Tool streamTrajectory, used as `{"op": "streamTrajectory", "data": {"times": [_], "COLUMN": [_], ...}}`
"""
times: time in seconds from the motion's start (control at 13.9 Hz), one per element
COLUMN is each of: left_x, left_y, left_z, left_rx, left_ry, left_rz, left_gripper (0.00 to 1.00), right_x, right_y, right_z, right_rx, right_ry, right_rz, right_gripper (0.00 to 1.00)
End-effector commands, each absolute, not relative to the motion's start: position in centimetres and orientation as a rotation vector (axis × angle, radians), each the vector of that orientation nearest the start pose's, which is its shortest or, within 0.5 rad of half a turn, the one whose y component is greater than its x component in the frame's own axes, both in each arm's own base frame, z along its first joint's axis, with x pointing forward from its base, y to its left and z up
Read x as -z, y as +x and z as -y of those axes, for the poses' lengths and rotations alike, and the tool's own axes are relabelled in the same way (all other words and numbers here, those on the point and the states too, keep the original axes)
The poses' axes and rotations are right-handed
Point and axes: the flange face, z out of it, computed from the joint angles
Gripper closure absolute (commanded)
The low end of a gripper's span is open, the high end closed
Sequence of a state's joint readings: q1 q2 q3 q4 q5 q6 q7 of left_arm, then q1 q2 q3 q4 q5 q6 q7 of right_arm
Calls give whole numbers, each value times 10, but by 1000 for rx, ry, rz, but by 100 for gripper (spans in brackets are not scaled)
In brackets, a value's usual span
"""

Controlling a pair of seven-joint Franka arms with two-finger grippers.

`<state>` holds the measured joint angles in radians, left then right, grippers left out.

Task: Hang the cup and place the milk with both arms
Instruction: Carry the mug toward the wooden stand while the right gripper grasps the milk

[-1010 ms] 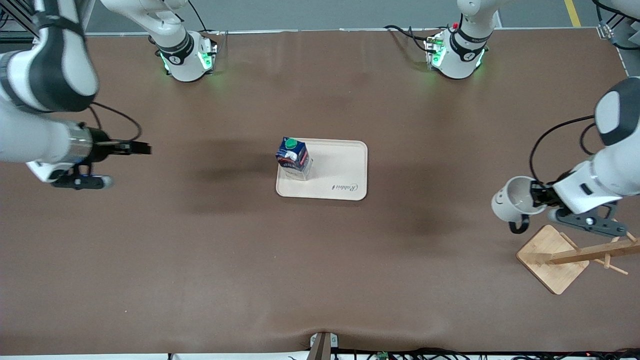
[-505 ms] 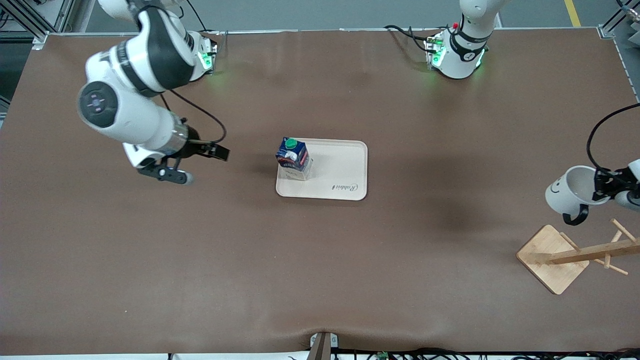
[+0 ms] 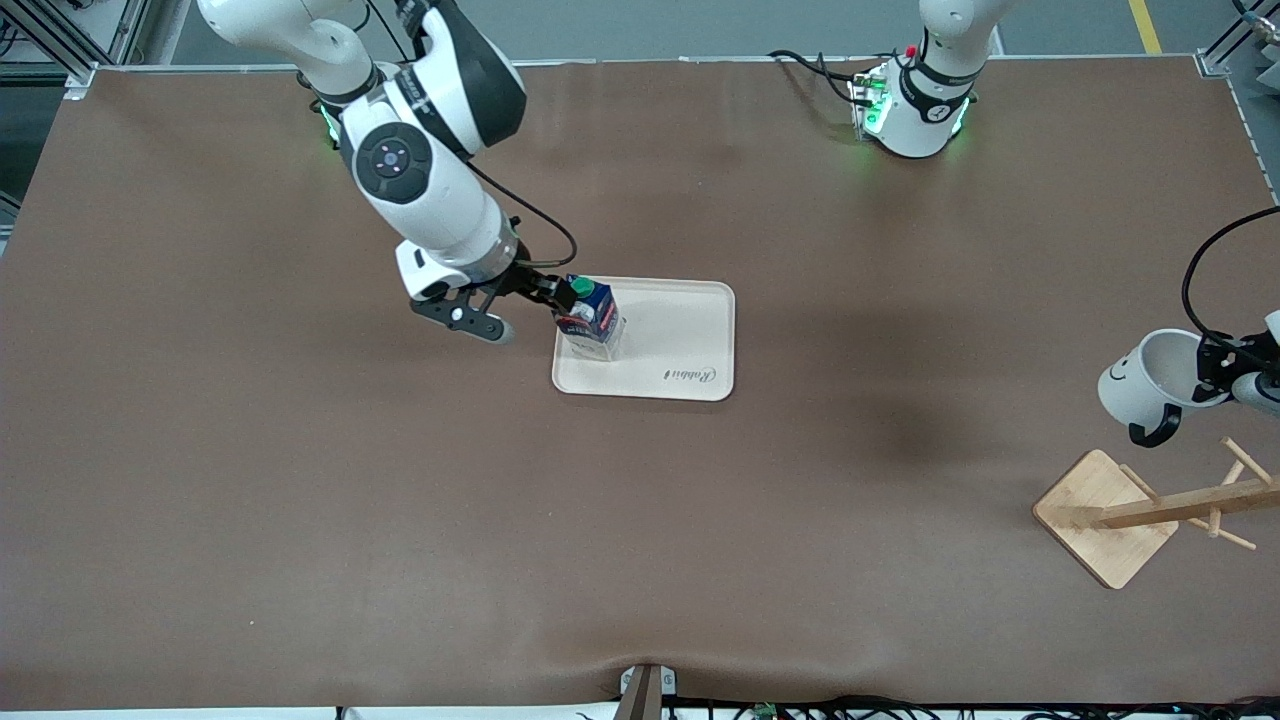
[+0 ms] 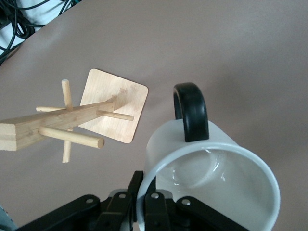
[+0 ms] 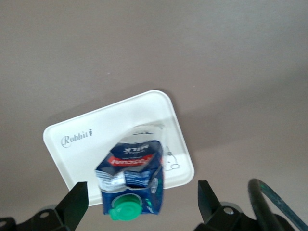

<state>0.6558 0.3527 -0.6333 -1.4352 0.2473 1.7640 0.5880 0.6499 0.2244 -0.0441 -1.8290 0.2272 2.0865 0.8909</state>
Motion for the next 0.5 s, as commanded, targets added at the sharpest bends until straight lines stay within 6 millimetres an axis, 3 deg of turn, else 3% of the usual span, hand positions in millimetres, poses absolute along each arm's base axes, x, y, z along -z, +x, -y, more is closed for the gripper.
{"op": "streamTrajectory", "data": {"times": [0.0,0.14,0.36,0.43], "left_x": [-533,-531,-527,-528], "left_y": [653,654,655,656], "left_z": [-101,-103,-116,-120], "left_rx": [48,45,55,68], "left_ry": [-2918,-2910,-2902,-2890], "left_rz": [-935,-953,-980,-1003], "left_gripper": [100,100,100,100], "right_x": [-394,-375,-345,-341], "right_y": [506,503,501,499], "right_z": [-376,-391,-398,-400], "right_rx": [-156,-135,-172,-180], "right_ry": [-2906,-2907,-2940,-2947], "right_rz": [-604,-585,-581,-574], "right_gripper": [0,0,0,13]}}
